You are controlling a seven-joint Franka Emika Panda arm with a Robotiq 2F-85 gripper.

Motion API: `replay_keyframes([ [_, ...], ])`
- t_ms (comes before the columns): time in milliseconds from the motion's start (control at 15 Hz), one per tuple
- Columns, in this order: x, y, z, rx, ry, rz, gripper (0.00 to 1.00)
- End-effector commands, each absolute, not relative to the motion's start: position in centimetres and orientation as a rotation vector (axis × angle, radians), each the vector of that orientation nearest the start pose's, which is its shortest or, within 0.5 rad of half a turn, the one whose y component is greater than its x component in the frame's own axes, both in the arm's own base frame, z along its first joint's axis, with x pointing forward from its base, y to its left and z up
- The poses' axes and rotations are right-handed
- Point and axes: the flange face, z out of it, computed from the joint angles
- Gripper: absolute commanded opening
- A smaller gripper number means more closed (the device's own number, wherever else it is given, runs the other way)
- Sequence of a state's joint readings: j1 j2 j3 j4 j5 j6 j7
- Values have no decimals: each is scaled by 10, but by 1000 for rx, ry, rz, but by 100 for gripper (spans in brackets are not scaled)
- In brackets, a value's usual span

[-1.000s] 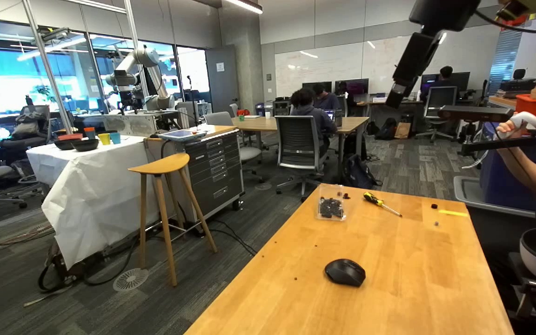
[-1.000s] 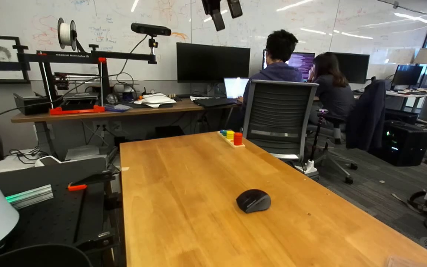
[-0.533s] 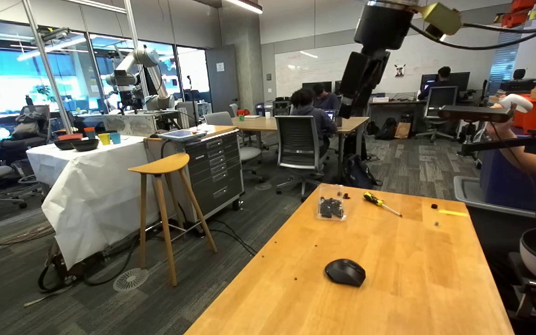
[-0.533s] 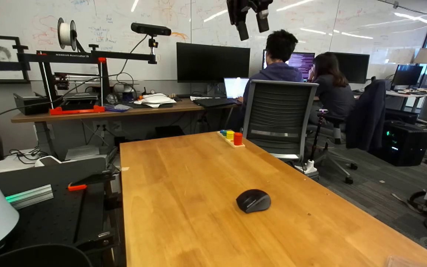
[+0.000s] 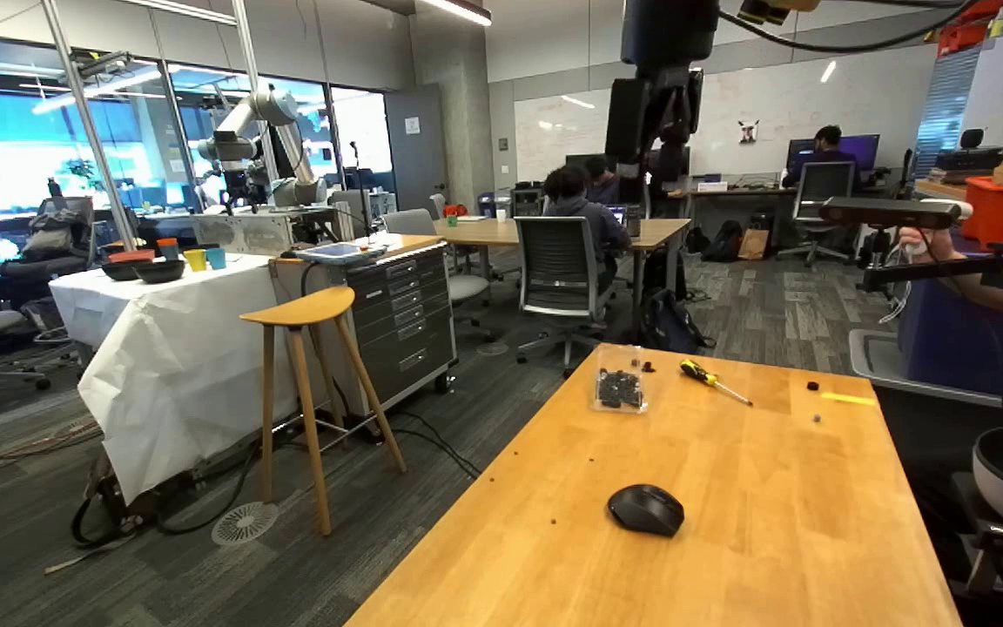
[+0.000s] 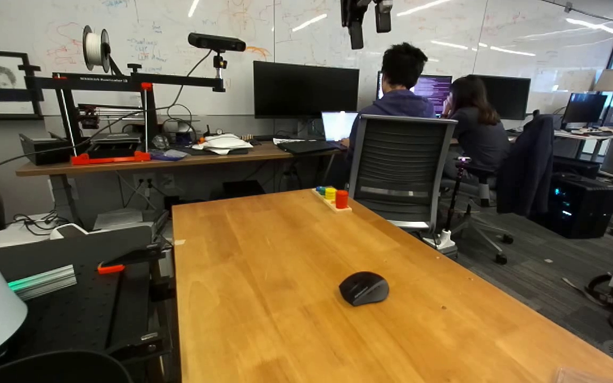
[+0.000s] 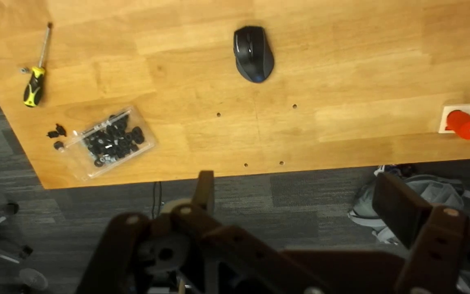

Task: Left click the mouse

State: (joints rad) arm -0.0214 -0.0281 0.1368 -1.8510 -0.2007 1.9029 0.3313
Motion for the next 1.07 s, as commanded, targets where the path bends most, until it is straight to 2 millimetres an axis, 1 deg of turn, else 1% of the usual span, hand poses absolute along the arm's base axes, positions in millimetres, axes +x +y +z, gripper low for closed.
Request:
replay_keyframes([
  [0,575,27,544,-3332,425,-35,100],
  [200,580,-2,535,-3336,510,39,100],
  [467,588,-37,503,-3335,581,128,100],
  [733,594,-65,453,-3340,625,226,100],
  [933,595,-81,407,-3332,646,323,100],
  [1000,595,-83,392,-3327,649,349,75],
])
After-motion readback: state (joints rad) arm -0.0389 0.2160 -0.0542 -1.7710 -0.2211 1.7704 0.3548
